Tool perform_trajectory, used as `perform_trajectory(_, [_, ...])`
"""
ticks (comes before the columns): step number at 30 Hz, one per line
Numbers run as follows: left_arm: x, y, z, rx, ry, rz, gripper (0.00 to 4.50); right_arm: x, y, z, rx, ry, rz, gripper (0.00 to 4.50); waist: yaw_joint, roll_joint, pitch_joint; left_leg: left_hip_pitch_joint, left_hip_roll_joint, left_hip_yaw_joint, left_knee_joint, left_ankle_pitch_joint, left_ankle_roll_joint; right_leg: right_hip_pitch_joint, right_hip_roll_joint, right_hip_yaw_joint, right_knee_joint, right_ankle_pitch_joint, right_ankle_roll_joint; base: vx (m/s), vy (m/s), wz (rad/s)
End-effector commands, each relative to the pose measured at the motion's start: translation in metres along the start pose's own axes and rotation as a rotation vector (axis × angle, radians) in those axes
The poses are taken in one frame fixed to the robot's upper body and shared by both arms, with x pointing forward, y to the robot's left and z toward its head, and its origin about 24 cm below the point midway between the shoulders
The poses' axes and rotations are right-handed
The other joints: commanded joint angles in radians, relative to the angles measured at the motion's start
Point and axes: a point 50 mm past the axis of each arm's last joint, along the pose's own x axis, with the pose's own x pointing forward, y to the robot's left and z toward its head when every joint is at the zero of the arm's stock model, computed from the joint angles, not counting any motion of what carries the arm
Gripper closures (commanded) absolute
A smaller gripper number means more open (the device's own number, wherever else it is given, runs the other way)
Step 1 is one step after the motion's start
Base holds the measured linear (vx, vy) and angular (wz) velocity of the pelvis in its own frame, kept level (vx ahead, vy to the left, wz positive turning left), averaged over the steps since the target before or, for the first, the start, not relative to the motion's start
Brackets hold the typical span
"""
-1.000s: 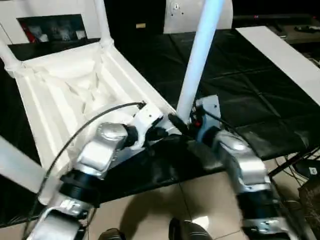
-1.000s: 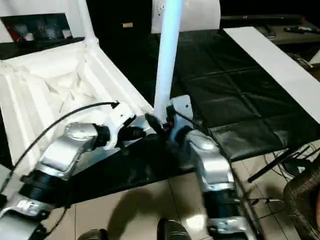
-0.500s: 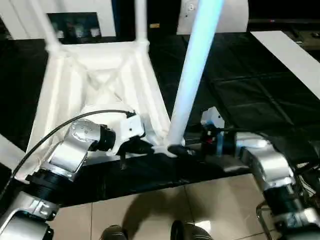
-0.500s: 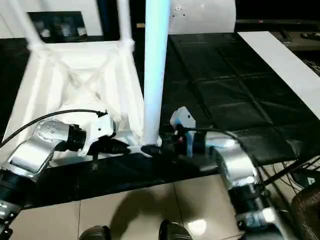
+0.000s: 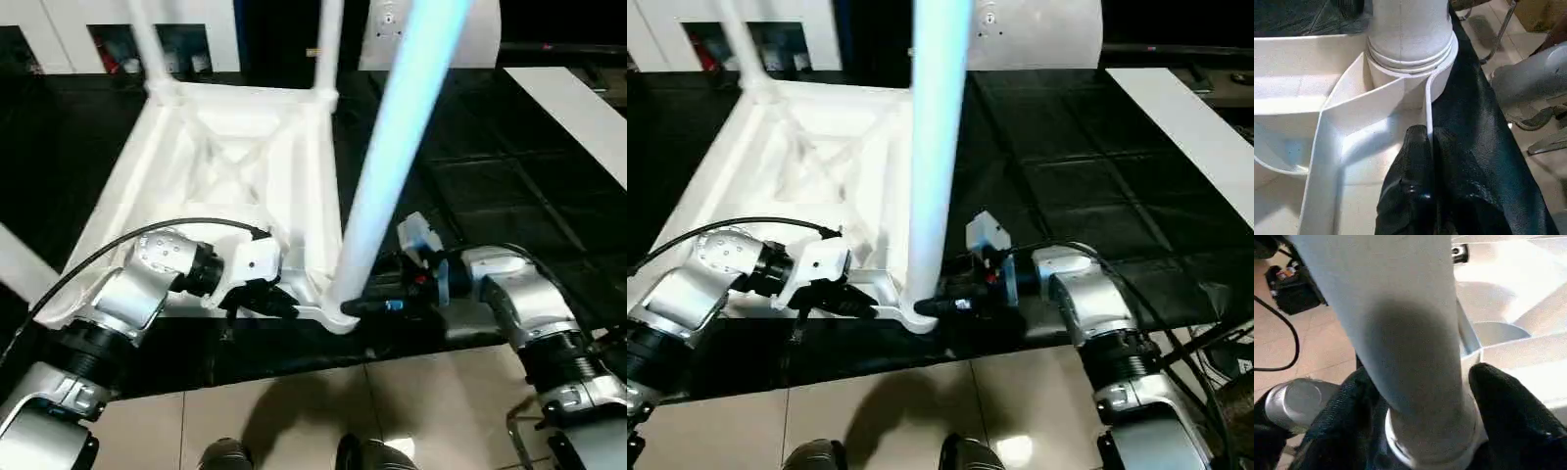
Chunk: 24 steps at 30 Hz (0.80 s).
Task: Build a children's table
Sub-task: Rotate leg to tighten
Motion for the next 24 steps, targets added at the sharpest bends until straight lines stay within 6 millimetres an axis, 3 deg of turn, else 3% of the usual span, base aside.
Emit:
perform_trajectory(1, [0.011, -0.005, 0.001, 0.028, 0.03, -0.09, 4.5, -0.001, -0.002, 0.002, -0.022, 0.014, 0.009, 1.74, -0.007, 0.003, -0.082, 0.003, 0.018, 0.013, -0.052, -0.127, 0.072, 0.069, -0.061, 0.039, -0.046, -0.242, -0.231, 0.0, 0.0, 0.0])
perform_trajectory(10, [0.01, -0.004, -0.001, 0.032, 0.039, -0.085, 4.5, 0.001, 0.0, 0.001, -0.011, 0.018, 0.074, 2.34, -0.006, 0.001, -0.082, 0.001, 0.017, 0.012, -0.052, -0.126, 0.068, 0.07, -0.059, 0.039, -0.045, -0.258, -0.216, 0.0, 0.0, 0.0])
perform_trajectory(18, [0.016, 0.003, 0.003, -0.067, -0.015, 0.057, 4.5, 0.01, 0.008, -0.001, 0.077, -0.03, 0.029, 2.45, -0.003, 0.006, -0.078, 0.001, 0.018, 0.013, -0.053, -0.126, 0.063, 0.068, -0.056, 0.04, -0.045, -0.246, -0.221, 0.0, 0.0, 0.0])
perform_trajectory(21, [0.025, 0.007, 0.011, -0.146, -0.076, 0.136, 4.5, 0.023, 0.007, -0.004, 0.11, -0.019, -0.108, 2.46, -0.006, 0.004, -0.07, 0.002, 0.012, 0.008, -0.058, -0.183, 0.036, 0.067, -0.059, 0.038, -0.061, -0.373, -0.182, 0.0, 0.0, 0.0])
perform_trajectory(22, [0.036, 0.01, 0.019, -0.203, -0.114, 0.193, 4.5, 0.038, 0.004, -0.001, 0.177, -0.08, -0.238, 2.46, -0.013, 0.002, -0.065, -0.001, 0.009, 0.006, -0.06, -0.209, 0.024, 0.067, -0.059, 0.037, -0.071, -0.462, -0.144, 0.0, 0.0, 0.0])
perform_trajectory(23, [0.036, 0.01, 0.019, -0.203, -0.114, 0.193, 4.5, 0.038, 0.004, -0.001, 0.177, -0.08, -0.238, 2.46, -0.013, 0.002, -0.065, -0.001, 0.009, 0.006, -0.06, -0.209, 0.024, 0.067, -0.059, 0.037, -0.071, -0.462, -0.144, -0.055, -0.001, -0.06])
perform_trajectory(24, [0.045, 0.014, 0.026, -0.242, -0.142, 0.245, 4.5, 0.052, 0.0, 0.003, 0.249, -0.133, -0.353, 2.46, -0.022, 0.003, -0.059, 0.001, 0.002, 0.001, -0.06, -0.244, 0.002, 0.06, -0.061, 0.03, -0.087, -0.605, -0.085, -0.059, 0.001, -0.08])
